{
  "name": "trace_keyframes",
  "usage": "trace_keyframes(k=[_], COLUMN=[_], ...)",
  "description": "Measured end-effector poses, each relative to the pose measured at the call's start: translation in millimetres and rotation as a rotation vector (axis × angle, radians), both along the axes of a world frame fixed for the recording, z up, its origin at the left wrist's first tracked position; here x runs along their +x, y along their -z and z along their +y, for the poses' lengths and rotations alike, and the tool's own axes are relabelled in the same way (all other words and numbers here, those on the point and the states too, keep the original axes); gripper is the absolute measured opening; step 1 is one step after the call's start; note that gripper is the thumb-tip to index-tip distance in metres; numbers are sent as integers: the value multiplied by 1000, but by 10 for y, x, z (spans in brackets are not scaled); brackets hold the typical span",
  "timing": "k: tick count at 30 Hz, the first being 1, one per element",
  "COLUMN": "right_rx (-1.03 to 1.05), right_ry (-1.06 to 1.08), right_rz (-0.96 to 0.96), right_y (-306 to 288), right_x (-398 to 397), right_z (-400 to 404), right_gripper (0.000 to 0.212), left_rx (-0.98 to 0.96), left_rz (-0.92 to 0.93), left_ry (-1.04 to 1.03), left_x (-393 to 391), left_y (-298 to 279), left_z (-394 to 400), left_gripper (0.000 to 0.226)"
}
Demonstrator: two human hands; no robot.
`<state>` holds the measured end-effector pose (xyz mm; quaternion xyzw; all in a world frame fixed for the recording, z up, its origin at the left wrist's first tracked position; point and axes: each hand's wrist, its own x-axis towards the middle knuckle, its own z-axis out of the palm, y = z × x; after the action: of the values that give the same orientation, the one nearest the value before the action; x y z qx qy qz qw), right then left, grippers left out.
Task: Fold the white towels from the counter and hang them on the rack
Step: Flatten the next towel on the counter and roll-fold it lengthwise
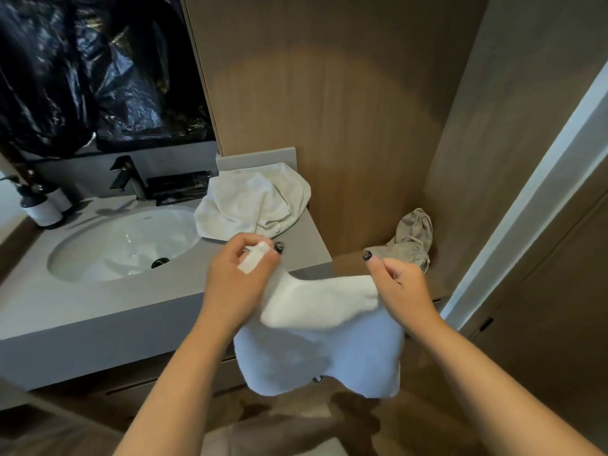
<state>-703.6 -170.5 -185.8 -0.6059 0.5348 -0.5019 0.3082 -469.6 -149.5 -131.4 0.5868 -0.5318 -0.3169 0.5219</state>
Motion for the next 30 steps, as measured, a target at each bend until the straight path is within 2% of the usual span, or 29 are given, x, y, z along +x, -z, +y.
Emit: trace_keyframes(k=[3,6,8,10,15,19,21,24,26,28,30], right_rx=[-104,-200,-229,-222,-83,6,47,66,40,-8,-50], right_ry=[-69,-86,-84,-93,-89,-28,22,78,77,56,13], right_rz=[64,129,147,152,118,99,118,152,190,236,262], right_y=[-159,-283,-332,-346,-231,-94,-52,-40,-58,-88,-115], right_x=[193,388,471,494,392,170,11,-130,-118,-52,34], right_z=[-73,-103,-106,-109,-141,-140,-110,-66,-48,-43,-48], right_gripper=[53,55,54,59,63,63,65,63,61,58,57], left_rx=[87,143,178,141,71,83,125,298,344,288,215], left_rz=[-154,-306,-272,-237,-129,-46,-2,92,16,-116,-231], left_ry=[283,448,543,598,444,192,84,71,118,169,267], left_x=[-79,-193,-244,-259,-175,11,202,467,531,510,418], left_y=[-20,39,99,148,184,209,271,340,366,347,296], left_z=[12,-10,-23,-25,-116,-192,-262,-363,-388,-391,-356], left_gripper=[27,24,12,16,33,20,16,12,16,11,29])
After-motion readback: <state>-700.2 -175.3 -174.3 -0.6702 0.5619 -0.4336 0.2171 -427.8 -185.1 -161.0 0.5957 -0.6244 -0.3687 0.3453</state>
